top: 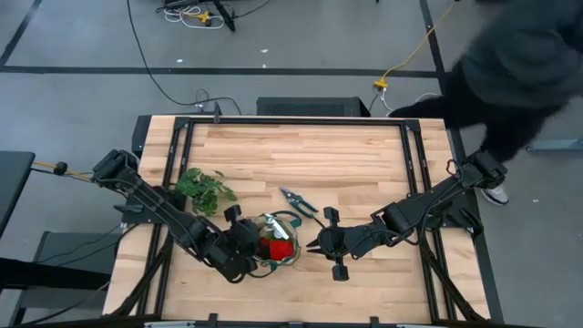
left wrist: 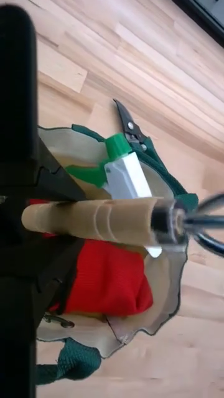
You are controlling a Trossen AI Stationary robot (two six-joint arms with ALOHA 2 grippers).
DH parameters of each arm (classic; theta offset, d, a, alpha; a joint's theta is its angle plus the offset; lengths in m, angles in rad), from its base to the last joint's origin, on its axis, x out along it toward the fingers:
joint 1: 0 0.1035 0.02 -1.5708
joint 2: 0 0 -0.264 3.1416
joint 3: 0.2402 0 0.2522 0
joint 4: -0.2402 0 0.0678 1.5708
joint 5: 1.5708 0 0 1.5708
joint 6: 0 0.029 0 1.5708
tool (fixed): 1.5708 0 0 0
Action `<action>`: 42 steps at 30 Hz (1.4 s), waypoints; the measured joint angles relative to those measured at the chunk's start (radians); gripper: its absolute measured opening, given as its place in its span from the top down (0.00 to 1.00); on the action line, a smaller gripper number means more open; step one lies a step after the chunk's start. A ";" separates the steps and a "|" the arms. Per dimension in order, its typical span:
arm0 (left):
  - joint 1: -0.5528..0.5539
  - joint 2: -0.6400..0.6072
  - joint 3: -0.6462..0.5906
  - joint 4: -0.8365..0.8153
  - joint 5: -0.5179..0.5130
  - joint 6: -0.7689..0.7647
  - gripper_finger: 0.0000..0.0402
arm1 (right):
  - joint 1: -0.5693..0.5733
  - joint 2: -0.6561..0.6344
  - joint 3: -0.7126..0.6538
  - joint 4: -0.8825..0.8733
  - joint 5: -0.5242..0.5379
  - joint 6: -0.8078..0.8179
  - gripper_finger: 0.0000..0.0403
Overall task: Pick & Place Garden tools in Gardening bag
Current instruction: Put the hand rake into the gardening bag
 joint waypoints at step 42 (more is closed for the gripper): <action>0.134 0.086 0.001 0.120 0.276 0.142 0.59 | 0.000 0.000 0.000 -0.044 0.002 0.018 0.88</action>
